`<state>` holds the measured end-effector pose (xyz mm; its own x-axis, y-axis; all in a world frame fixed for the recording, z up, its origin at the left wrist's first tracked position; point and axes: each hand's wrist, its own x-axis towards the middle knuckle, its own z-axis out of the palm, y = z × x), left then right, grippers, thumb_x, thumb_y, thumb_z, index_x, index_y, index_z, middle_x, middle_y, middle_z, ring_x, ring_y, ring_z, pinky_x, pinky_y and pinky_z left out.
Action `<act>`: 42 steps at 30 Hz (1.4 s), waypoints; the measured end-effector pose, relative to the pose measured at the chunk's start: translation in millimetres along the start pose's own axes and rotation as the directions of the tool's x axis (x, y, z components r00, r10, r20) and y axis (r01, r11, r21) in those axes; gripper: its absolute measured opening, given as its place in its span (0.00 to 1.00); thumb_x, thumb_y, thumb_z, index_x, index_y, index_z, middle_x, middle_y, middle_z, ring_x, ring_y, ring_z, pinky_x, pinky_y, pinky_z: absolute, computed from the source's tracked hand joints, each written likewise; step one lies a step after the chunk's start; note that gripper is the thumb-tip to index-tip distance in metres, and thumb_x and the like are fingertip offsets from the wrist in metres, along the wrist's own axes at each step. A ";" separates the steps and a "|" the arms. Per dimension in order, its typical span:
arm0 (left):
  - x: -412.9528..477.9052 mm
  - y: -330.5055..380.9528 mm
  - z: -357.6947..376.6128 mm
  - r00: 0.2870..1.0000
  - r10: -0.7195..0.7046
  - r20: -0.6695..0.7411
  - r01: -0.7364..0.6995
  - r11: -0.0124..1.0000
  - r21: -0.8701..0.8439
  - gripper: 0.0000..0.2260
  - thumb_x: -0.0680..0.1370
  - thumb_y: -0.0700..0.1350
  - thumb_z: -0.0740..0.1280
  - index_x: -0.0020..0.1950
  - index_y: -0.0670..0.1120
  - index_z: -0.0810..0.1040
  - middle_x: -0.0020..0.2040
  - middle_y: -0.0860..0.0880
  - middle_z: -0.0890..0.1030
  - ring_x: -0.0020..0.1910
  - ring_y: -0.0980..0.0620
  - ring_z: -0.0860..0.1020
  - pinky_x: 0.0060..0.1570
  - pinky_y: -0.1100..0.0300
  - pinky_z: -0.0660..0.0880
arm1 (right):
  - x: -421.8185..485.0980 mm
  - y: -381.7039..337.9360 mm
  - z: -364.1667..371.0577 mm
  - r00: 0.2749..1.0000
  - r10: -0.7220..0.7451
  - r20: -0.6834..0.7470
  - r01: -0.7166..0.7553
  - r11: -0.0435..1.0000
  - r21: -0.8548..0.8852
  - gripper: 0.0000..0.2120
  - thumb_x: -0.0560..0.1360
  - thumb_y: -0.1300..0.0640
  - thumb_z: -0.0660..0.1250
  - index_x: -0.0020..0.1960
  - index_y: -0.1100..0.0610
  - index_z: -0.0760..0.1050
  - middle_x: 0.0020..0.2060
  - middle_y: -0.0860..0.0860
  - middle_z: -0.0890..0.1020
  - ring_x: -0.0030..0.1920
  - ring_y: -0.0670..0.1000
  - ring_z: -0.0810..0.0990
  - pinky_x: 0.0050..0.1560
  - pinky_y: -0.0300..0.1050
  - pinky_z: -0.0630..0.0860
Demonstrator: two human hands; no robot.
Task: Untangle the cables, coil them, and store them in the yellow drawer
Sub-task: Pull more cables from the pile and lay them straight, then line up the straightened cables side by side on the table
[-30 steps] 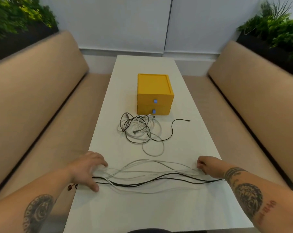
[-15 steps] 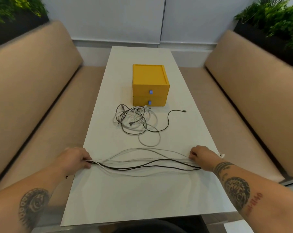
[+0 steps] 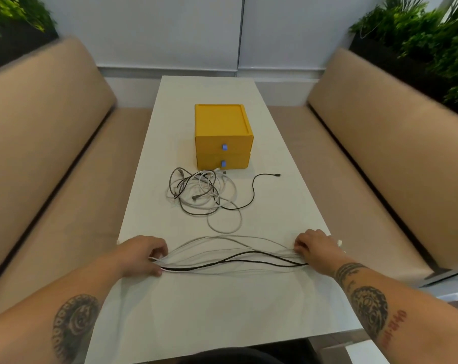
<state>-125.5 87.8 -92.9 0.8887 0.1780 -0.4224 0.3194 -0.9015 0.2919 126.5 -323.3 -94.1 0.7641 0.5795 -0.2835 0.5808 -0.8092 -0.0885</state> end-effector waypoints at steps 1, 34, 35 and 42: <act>-1.0 -2.9 0.1 1.000 -0.009 0.001 0.009 1.000 0.000 0.14 0.65 0.54 0.78 0.41 0.62 0.73 0.43 0.59 0.80 0.44 0.61 0.76 0.38 0.69 0.67 | -2.0 6.5 1.8 1.000 0.020 -0.009 -0.020 1.000 0.008 0.07 0.82 0.48 0.57 0.47 0.42 0.71 0.49 0.45 0.75 0.53 0.52 0.72 0.57 0.52 0.70; 102.0 77.5 -37.5 0.926 -0.029 -0.376 -0.060 0.973 -0.223 0.09 0.79 0.52 0.68 0.58 0.54 0.81 0.52 0.57 0.78 0.42 0.57 0.75 0.46 0.59 0.72 | 93.5 -108.3 -33.8 0.984 -0.156 -0.081 0.173 0.943 0.284 0.14 0.82 0.49 0.61 0.65 0.48 0.76 0.60 0.47 0.77 0.60 0.51 0.76 0.63 0.51 0.69; 107.6 79.2 -35.2 0.924 -0.030 -0.382 -0.060 0.973 -0.222 0.10 0.79 0.53 0.69 0.59 0.54 0.81 0.55 0.57 0.77 0.43 0.57 0.74 0.46 0.58 0.72 | 99.4 -110.3 -32.2 0.985 -0.154 -0.076 0.169 0.944 0.282 0.15 0.81 0.50 0.61 0.67 0.48 0.75 0.61 0.48 0.77 0.61 0.52 0.75 0.63 0.51 0.69; 129.1 82.6 -12.2 0.912 -0.038 -0.407 -0.045 0.981 -0.191 0.12 0.76 0.51 0.71 0.59 0.52 0.82 0.56 0.54 0.79 0.55 0.50 0.79 0.51 0.53 0.76 | 127.1 -119.0 -16.4 0.988 -0.154 -0.030 0.156 0.954 0.256 0.18 0.79 0.50 0.64 0.68 0.49 0.75 0.62 0.51 0.75 0.63 0.56 0.73 0.61 0.51 0.73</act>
<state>19.6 41.2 -112.9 0.9329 0.3571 -0.0470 0.3363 -0.8169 0.4687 159.1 -151.7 -103.9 0.6737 0.6996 -0.2381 0.6013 -0.7063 -0.3736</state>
